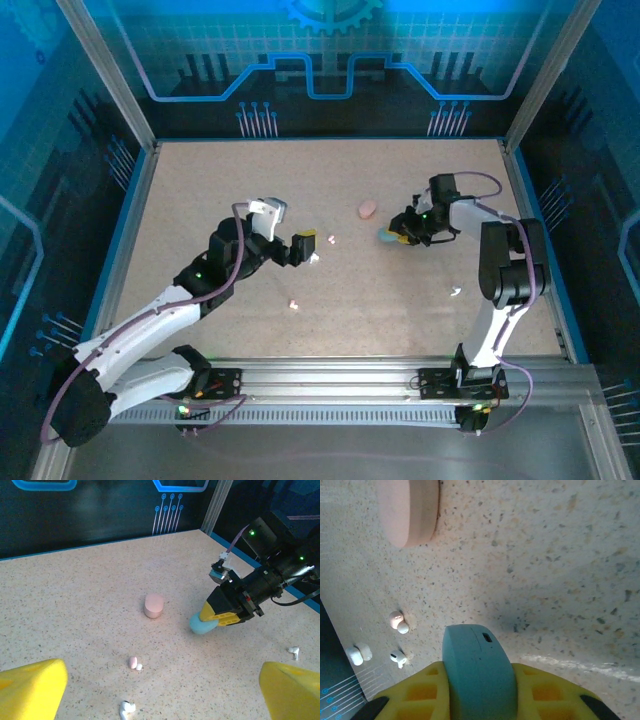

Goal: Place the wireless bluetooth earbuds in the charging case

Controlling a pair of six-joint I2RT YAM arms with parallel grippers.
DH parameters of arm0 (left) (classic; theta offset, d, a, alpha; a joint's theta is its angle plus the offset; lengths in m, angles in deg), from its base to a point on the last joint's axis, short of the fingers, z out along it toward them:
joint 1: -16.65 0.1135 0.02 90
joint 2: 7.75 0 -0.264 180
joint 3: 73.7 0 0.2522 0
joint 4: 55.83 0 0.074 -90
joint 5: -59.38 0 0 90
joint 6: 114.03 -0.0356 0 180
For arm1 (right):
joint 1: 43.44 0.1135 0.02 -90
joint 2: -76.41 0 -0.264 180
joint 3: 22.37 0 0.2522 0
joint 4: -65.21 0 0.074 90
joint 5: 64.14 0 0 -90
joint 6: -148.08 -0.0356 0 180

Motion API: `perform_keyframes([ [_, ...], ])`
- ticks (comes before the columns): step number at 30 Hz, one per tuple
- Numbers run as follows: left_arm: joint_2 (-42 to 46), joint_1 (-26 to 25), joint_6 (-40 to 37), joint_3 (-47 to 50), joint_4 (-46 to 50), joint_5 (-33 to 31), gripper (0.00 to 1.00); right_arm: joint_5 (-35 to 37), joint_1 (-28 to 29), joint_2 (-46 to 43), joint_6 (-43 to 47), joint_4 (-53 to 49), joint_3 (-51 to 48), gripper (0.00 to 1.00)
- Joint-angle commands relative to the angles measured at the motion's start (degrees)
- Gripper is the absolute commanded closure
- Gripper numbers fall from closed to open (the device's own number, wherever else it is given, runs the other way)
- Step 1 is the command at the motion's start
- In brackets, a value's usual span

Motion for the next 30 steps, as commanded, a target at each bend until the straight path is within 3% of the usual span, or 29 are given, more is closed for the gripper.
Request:
perform_keyframes([
  [1,0.12,0.50,1.45,-2.54,1.31,0.71,0.01,-2.15,-0.65,2.57,2.63,-1.11,0.23,0.75],
  [30,-0.32,0.51,1.06,-3.71,3.00,1.06,0.01,2.84,-0.96,6.12,9.27,-9.48,7.00,0.49],
])
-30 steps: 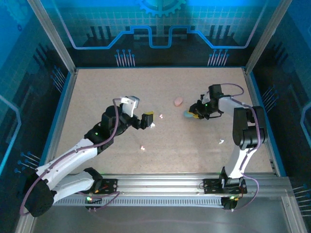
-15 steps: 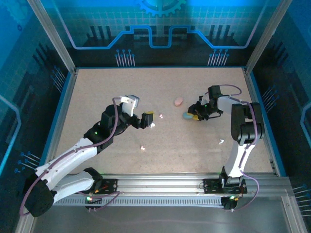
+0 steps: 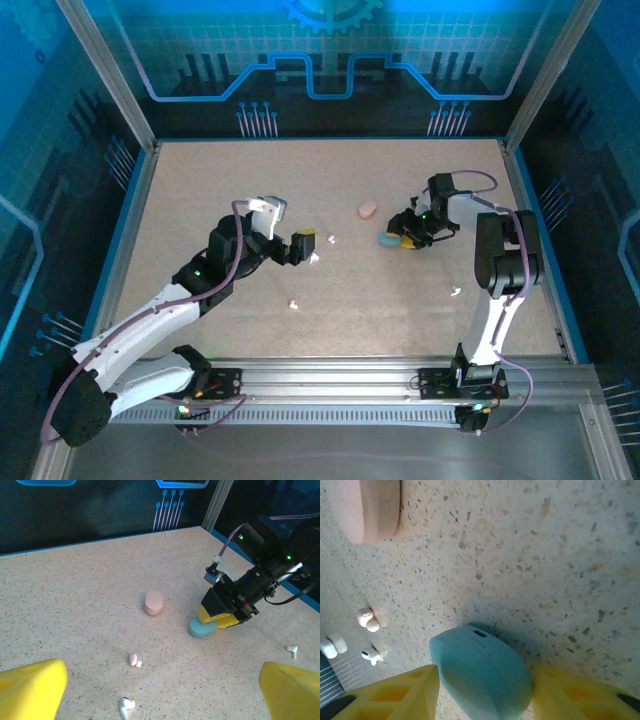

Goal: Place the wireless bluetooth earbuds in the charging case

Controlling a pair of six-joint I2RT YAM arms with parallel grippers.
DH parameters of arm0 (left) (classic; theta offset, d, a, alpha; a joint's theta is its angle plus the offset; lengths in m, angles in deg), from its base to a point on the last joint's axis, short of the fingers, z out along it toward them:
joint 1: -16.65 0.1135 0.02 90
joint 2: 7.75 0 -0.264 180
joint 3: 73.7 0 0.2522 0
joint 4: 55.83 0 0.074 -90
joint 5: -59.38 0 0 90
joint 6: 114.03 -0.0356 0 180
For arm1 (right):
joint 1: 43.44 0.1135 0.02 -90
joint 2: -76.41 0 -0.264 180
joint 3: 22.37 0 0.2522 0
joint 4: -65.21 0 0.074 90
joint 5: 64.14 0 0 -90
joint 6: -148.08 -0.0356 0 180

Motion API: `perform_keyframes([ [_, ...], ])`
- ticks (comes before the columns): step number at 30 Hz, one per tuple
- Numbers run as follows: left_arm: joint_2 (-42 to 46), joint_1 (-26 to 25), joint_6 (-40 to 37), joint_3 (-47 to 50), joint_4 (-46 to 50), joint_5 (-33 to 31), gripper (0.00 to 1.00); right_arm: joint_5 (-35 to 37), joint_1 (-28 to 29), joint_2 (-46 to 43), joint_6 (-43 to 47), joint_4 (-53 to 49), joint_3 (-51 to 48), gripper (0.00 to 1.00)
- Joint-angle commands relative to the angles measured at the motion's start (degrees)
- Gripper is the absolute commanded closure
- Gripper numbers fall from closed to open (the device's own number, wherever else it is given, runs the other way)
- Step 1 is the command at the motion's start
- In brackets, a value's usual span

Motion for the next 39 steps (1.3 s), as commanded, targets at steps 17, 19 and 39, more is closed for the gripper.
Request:
perform_keyframes([
  [17,-0.08,0.81,1.78,-2.39,1.65,-2.95,0.01,7.60,0.79,-1.07,4.51,-8.76,9.42,0.44],
  [19,-0.10,1.10,2.14,-2.37,1.90,-3.56,0.01,8.31,2.01,-0.68,3.75,-8.95,10.86,0.44],
  [39,3.02,2.69,0.81,-1.03,4.30,-3.10,0.01,22.19,12.75,19.16,-3.56,-20.60,39.29,0.29],
])
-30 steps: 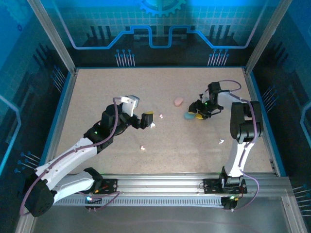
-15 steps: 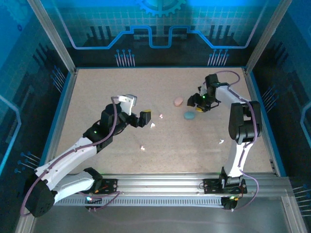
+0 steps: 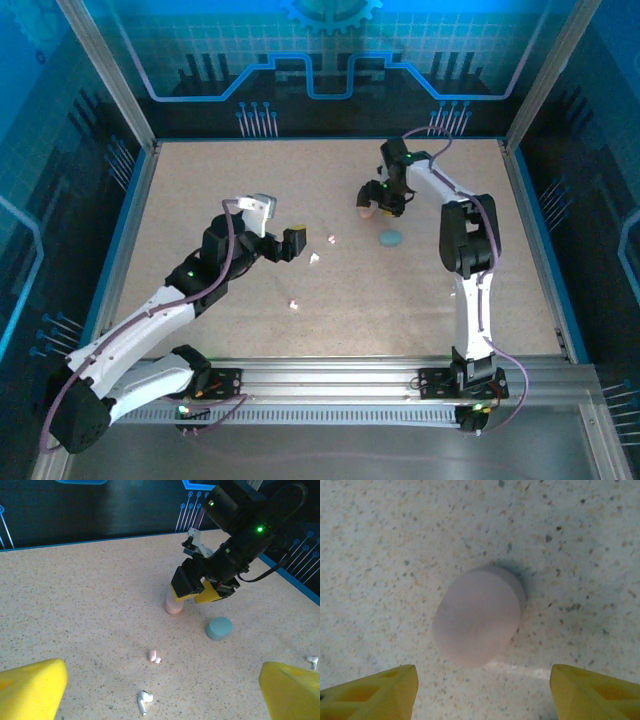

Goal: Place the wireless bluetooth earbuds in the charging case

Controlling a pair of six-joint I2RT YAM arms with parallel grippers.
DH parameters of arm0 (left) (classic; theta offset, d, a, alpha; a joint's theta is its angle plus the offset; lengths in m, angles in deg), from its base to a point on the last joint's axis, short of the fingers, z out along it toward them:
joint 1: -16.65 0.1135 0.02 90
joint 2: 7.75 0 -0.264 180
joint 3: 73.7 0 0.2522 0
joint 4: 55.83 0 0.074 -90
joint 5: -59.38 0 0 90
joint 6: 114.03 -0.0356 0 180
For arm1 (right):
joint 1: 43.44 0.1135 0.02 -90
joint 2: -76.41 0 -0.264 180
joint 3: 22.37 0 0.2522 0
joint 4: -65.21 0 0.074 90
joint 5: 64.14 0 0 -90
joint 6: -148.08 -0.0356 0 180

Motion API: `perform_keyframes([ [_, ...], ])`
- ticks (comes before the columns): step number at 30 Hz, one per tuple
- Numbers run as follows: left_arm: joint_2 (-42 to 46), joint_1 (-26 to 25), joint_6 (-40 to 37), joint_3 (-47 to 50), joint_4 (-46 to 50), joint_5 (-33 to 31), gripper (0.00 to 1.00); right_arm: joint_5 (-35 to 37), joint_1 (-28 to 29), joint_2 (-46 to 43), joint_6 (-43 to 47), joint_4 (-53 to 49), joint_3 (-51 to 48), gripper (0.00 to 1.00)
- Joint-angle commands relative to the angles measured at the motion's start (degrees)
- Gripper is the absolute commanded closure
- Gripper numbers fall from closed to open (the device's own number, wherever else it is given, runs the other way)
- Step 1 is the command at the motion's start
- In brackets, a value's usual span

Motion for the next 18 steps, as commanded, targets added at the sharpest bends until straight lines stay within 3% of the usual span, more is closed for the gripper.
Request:
perform_keyframes([
  [1,0.92,0.64,-0.54,-0.63,0.59,-0.02,0.01,3.15,0.79,3.54,-1.05,-4.67,5.57,0.29],
  [8,0.99,0.83,-0.19,-0.29,0.38,0.50,0.01,2.52,0.60,11.60,5.23,-6.86,16.79,0.28],
  [18,1.21,0.96,0.06,-0.09,0.63,0.58,0.01,-9.69,-0.99,21.25,10.84,-10.62,29.66,0.33],
])
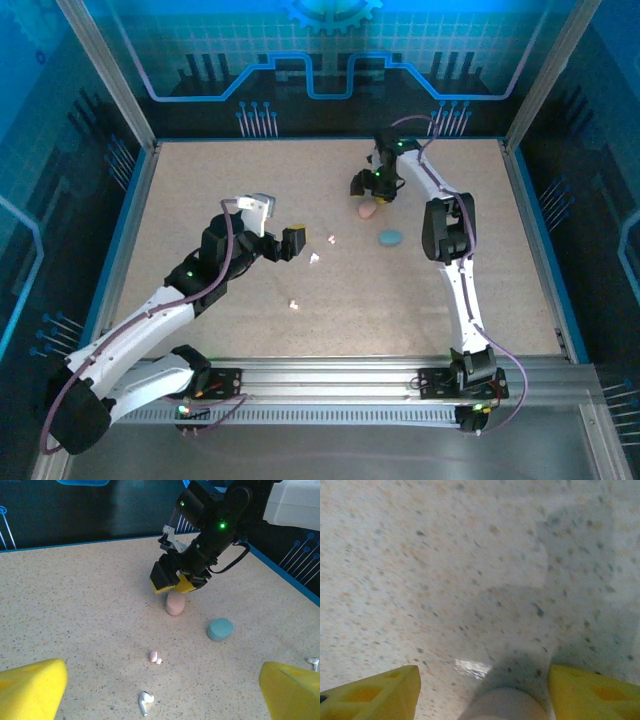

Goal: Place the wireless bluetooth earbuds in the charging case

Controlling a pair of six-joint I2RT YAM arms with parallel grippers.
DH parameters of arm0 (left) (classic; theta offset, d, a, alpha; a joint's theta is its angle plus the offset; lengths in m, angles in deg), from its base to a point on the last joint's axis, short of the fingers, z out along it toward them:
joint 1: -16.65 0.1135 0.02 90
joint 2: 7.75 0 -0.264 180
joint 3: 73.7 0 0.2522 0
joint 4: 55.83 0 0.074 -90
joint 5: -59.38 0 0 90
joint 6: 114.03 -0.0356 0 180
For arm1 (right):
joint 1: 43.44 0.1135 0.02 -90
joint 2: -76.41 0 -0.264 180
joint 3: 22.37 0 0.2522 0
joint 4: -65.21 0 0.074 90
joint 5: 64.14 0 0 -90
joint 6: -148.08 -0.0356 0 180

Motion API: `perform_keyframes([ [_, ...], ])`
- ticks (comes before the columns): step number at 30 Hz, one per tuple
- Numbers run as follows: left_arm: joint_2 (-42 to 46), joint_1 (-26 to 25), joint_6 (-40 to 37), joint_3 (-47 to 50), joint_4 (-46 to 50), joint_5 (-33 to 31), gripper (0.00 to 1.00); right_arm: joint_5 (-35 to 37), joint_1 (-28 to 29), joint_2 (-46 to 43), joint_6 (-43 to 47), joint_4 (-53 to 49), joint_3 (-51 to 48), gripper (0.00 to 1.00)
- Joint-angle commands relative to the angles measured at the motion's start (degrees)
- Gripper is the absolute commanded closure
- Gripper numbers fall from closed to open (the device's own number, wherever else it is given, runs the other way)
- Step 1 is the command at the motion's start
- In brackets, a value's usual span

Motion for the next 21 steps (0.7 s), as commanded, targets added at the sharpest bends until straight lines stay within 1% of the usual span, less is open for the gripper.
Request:
perform_keyframes([
  [1,0.96,0.68,0.07,-0.19,0.57,0.50,0.01,-6.37,-0.09,2.83,3.48,-2.52,2.29,0.34],
  [3,0.82,0.61,0.13,-0.18,0.55,0.53,0.01,-7.28,0.04,1.80,3.92,-2.71,1.16,0.36],
  [8,0.72,0.63,0.63,-0.29,0.38,0.95,0.01,-7.70,0.52,-3.13,4.39,-0.45,-5.35,0.38],
  [21,0.86,0.62,1.84,-0.27,0.29,2.25,0.01,-8.81,1.95,-12.07,4.86,0.97,-17.54,0.37],
])
